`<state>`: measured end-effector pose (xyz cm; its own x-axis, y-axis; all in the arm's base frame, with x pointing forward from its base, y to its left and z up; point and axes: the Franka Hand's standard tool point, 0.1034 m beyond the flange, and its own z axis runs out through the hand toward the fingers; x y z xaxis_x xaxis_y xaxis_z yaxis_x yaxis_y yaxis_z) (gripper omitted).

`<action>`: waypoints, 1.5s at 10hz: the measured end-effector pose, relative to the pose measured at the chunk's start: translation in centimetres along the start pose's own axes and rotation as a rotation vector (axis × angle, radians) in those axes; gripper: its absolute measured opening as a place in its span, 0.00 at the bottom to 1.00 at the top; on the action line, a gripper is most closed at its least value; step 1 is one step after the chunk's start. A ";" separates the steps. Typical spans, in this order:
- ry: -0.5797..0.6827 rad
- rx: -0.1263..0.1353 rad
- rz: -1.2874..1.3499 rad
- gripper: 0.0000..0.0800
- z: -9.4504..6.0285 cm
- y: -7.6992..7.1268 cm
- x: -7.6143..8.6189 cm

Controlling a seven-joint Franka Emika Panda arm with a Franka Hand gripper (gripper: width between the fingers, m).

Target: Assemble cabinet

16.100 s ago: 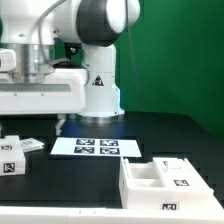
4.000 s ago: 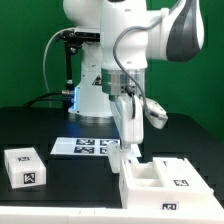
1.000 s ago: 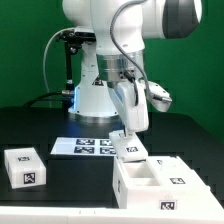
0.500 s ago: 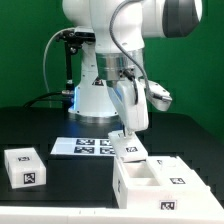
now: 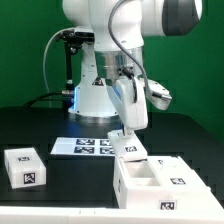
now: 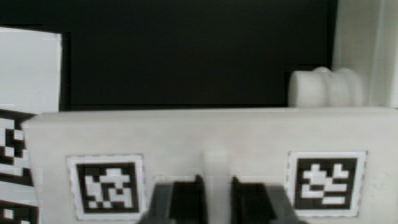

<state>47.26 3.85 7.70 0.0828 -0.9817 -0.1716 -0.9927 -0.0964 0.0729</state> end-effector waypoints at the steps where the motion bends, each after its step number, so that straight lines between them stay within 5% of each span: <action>1: 0.006 -0.003 -0.001 0.07 0.3 -0.1 0.0; 5: 0.049 0.022 -0.022 0.07 0.4 -3.8 0.1; 7: 0.098 0.075 -0.059 0.07 0.4 -6.2 0.1; 13: 0.097 0.075 -0.042 0.07 0.4 -6.1 0.2; 15: 0.109 0.092 -0.016 0.07 0.3 -7.5 0.2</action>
Offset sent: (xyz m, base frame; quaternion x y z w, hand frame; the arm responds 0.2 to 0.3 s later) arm 0.0388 0.0060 -0.0048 0.0036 0.0061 -0.0056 1.0000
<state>54.67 4.41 6.83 0.1029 -0.9927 -0.0635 -0.9946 -0.1018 -0.0204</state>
